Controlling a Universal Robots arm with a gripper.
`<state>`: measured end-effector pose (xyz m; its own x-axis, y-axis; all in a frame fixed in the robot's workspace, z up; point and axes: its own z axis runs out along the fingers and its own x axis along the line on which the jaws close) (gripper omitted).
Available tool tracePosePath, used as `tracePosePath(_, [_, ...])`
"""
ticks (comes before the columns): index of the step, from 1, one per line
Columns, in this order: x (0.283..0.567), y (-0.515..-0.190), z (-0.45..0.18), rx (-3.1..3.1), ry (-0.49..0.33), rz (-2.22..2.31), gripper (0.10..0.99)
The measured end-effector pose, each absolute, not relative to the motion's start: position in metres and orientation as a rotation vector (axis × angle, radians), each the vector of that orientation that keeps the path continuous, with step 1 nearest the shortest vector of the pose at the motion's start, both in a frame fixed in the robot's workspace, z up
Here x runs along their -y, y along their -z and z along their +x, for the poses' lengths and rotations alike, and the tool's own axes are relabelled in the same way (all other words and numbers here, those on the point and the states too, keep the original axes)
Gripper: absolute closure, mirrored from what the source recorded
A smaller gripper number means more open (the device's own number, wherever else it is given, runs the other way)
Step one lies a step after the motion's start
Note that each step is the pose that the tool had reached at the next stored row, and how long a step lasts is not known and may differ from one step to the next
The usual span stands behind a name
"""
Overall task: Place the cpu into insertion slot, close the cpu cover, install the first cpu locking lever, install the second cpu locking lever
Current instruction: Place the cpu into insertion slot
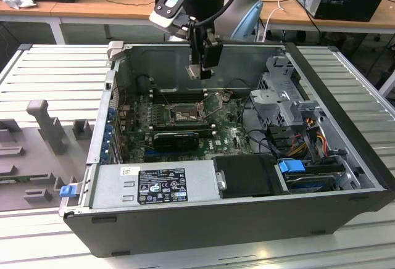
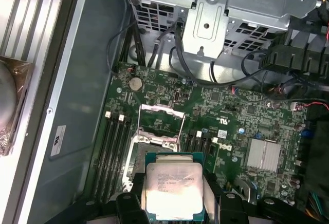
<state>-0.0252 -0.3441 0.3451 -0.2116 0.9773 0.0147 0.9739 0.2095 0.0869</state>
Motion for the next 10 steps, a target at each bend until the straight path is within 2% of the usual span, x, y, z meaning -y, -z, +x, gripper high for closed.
tracePosePath(10, [0.3441, -0.3366, -0.0252, -2.407, -0.117, 1.945, 0.557])
